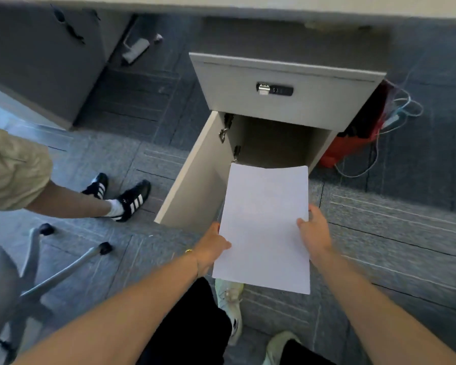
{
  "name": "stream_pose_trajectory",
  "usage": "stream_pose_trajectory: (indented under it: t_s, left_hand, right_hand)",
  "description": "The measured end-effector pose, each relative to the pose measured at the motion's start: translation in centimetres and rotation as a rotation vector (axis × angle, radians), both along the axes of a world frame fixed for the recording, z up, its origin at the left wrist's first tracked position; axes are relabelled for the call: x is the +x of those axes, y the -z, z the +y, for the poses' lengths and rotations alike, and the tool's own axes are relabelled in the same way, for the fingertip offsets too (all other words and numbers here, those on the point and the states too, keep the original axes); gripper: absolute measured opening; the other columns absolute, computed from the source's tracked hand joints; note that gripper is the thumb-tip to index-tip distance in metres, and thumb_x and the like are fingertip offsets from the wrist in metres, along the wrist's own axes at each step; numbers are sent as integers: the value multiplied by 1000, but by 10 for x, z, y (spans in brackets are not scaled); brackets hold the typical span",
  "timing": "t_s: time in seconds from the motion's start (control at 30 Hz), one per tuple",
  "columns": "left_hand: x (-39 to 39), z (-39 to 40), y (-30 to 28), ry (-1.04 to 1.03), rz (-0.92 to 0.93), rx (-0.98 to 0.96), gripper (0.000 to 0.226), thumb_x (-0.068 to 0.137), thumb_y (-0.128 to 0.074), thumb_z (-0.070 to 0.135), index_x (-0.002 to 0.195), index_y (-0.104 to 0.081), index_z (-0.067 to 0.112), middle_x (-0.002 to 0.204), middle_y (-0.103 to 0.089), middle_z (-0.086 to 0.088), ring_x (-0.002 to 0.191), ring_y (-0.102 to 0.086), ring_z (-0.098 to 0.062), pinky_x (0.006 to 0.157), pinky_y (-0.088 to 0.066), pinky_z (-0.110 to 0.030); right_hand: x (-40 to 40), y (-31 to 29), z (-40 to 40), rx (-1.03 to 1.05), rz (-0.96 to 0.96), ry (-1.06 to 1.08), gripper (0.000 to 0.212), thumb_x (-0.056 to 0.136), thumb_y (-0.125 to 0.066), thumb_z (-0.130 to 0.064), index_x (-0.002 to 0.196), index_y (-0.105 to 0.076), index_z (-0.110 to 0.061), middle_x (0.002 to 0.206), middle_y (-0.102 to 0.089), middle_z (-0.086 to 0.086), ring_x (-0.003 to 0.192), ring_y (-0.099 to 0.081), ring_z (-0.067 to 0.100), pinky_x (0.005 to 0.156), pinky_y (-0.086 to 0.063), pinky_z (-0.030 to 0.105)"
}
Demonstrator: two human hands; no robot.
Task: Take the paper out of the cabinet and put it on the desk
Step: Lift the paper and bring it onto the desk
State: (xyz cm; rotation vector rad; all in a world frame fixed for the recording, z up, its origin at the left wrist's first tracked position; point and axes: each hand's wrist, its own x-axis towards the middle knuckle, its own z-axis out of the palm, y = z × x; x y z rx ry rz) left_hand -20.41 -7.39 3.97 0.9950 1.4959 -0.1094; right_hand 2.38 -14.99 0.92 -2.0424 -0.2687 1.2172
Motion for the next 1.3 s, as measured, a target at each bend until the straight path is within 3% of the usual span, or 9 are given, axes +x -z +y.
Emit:
stream_pose_trajectory:
  t_s: [0.1, 0.2, 0.37, 0.53, 0.8, 0.93, 1.1, 1.17, 1.3]
  left_hand:
    - [2, -20, -83, -113, -54, -41, 56, 73, -58, 15, 128, -54, 4, 124, -65, -20, 105, -64, -35, 87, -53, -41]
    - [8, -30, -160, -238, -102, -88, 25, 93, -56, 14, 116, -63, 8, 106, -68, -15, 90, -63, -30, 74, -50, -33]
    - [30, -36, -268, -290, -178, -50, 28, 102, -52, 25, 122, -66, 10, 116, -72, -10, 100, -67, -28, 79, -55, -34]
    - [81, -27, -343, -273, -249, 2, 42, 102, -49, 38, 134, -62, 14, 130, -71, -8, 121, -66, -34, 108, -49, -54]
    - [195, 29, -398, -153, -361, 127, 40, 99, -40, 12, 134, -59, 14, 129, -69, -15, 120, -64, -40, 103, -52, -53]
    - [252, 63, -417, -93, -401, 160, 41, 98, -35, 4, 128, -60, 15, 119, -70, -8, 108, -66, -31, 90, -55, -39]
    - [316, 105, -428, -27, -396, 193, 47, 91, -41, 7, 133, -61, 14, 124, -70, -12, 115, -65, -37, 102, -53, -53]
    - [338, 119, -437, -43, -379, 224, 46, 90, -39, 0, 126, -63, 15, 121, -71, -12, 111, -66, -37, 99, -55, -50]
    - [381, 147, -445, -71, -351, 320, 56, 86, -36, -9, 126, -66, 17, 117, -72, -6, 104, -66, -28, 87, -56, -35]
  right_hand:
    - [-7, -91, -17, 16, -25, -9, 39, 103, -46, 4, 140, -52, -8, 127, -62, 8, 109, -58, 23, 101, -50, 46]
    - [-12, -178, -36, 40, -24, -11, 35, 103, -46, 4, 134, -55, -11, 121, -61, 3, 101, -59, 18, 92, -49, 39]
    - [1, -300, -58, 117, -18, 4, 31, 102, -44, 6, 119, -52, -20, 110, -61, 0, 84, -58, 6, 72, -49, 26]
    - [42, -386, -59, 157, -15, 97, 34, 102, -42, 4, 123, -54, -19, 107, -64, -3, 87, -61, 10, 69, -48, 24]
    - [143, -455, -5, 196, -107, 150, 42, 98, -40, 3, 134, -56, -13, 121, -68, 5, 99, -65, 23, 84, -55, 38]
    - [193, -473, 25, 203, -95, 193, 34, 100, -38, 0, 122, -59, -14, 103, -67, 0, 87, -64, 18, 69, -51, 30]
    - [265, -474, 58, 167, -101, 291, 26, 86, -50, 5, 105, -66, 13, 106, -69, 37, 79, -61, 28, 71, -47, 36]
    - [286, -479, 69, 138, -160, 274, 24, 84, -52, 8, 102, -68, 13, 98, -73, 31, 77, -61, 27, 67, -46, 33]
    - [322, -492, 95, 105, -377, 109, 26, 86, -53, 3, 91, -71, -15, 94, -77, 7, 76, -67, 19, 59, -45, 28]
